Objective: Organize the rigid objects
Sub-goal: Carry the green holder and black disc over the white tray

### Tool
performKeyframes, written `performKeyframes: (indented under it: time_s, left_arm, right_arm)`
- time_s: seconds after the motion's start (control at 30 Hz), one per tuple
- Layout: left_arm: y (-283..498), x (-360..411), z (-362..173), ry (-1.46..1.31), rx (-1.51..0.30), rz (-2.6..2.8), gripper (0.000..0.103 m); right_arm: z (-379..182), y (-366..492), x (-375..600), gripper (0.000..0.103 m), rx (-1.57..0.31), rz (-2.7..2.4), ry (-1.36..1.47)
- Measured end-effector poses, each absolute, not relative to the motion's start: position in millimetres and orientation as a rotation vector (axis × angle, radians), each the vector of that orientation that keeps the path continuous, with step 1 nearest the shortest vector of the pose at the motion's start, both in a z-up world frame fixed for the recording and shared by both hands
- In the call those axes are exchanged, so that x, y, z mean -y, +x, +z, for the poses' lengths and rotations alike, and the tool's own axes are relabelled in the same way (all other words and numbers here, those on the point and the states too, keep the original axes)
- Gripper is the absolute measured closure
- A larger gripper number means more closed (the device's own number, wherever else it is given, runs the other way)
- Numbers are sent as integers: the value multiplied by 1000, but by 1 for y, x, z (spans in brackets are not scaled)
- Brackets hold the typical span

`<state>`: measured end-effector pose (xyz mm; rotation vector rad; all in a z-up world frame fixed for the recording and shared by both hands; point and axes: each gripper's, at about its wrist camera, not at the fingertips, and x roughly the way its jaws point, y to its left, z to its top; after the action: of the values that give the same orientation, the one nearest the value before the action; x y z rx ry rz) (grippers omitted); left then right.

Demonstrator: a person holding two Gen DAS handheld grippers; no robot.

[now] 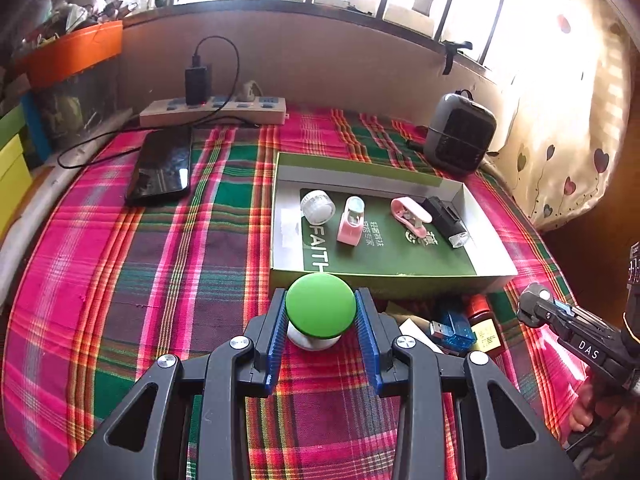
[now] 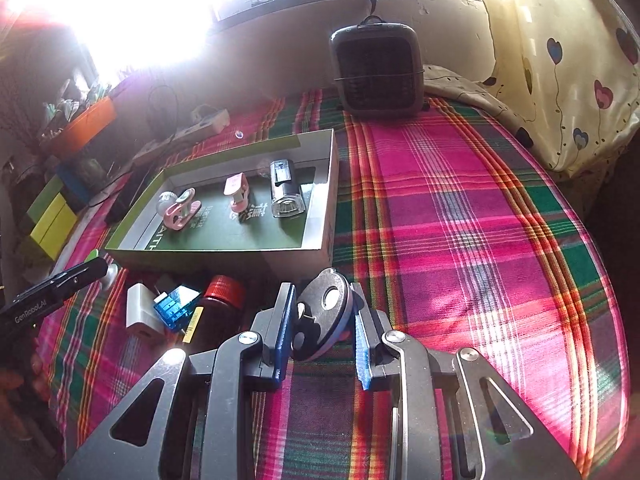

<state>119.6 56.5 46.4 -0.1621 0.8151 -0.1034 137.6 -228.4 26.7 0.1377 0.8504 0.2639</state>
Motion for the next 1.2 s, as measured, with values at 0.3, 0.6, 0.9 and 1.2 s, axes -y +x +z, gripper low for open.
performKeyframes:
  time_s: [0.3, 0.6, 0.9, 1.2]
  left_arm:
    - [128, -59, 63, -156, -792, -136, 71]
    - [151, -58, 73, -129, -787, -167, 71]
    - [179, -53, 61, -148, -825, -207, 71]
    - [193, -52, 42, -149, -869, -219, 71]
  right_arm:
    - [50, 140, 215, 76, -812, 311, 110]
    - [69, 165, 186, 76, -801, 384, 59]
    - [65, 201, 155, 76, -845, 462, 43]
    - [47, 228, 127, 76, -911, 515, 9]
